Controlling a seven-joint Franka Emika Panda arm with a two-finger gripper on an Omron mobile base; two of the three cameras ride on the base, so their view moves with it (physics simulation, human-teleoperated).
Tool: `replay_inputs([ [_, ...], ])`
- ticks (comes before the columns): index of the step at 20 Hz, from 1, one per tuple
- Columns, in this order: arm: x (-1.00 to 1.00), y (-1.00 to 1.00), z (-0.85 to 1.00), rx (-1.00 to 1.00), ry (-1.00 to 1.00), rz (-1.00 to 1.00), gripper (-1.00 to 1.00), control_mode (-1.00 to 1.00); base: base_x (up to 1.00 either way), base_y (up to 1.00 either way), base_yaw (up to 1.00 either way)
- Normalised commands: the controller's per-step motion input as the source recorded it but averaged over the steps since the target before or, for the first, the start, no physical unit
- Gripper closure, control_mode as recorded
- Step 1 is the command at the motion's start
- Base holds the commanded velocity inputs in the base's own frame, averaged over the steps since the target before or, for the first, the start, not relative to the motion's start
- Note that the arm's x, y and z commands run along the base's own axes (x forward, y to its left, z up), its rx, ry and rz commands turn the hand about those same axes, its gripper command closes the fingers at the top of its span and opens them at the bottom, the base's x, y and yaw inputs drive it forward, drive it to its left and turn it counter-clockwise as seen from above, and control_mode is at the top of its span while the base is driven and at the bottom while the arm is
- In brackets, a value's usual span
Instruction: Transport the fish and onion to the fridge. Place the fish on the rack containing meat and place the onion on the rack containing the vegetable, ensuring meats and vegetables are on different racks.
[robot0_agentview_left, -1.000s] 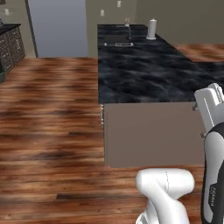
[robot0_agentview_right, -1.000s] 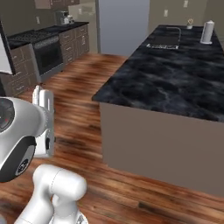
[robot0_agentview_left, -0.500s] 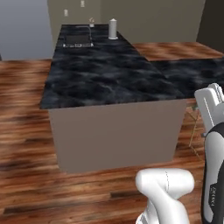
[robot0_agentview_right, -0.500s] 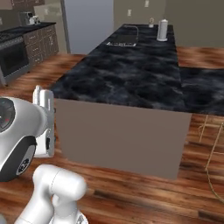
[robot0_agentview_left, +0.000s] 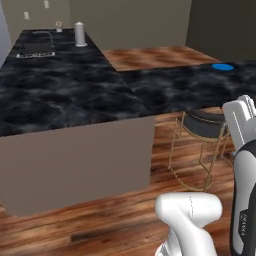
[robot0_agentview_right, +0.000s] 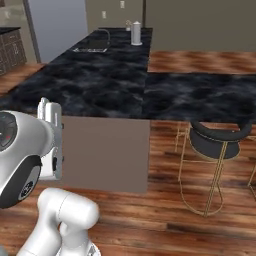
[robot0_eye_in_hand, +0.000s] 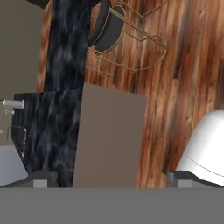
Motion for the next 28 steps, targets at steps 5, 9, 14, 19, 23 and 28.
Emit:
replay_inputs([
  [5, 0.00, 0.00, 0.00, 0.00, 0.00, 0.00, -1.00, 1.00, -0.01, -1.00, -0.24],
  [9, 0.00, 0.00, 0.00, 0.00, 0.00, 0.00, -1.00, 1.00, 0.00, -1.00, -0.20],
  [14, 0.00, 0.00, 0.00, 0.00, 0.00, 0.00, -1.00, 1.00, 0.00, -1.00, -0.17],
  [19, 0.00, 0.00, 0.00, 0.00, 0.00, 0.00, -1.00, 1.00, 0.00, -1.00, -0.14],
  [23, 0.00, 0.00, 0.00, 0.00, 0.00, 0.00, -1.00, 1.00, 0.00, -1.00, -0.10],
  [28, 0.00, 0.00, 0.00, 0.00, 0.00, 0.00, -1.00, 1.00, 0.03, -1.00, -0.01],
])
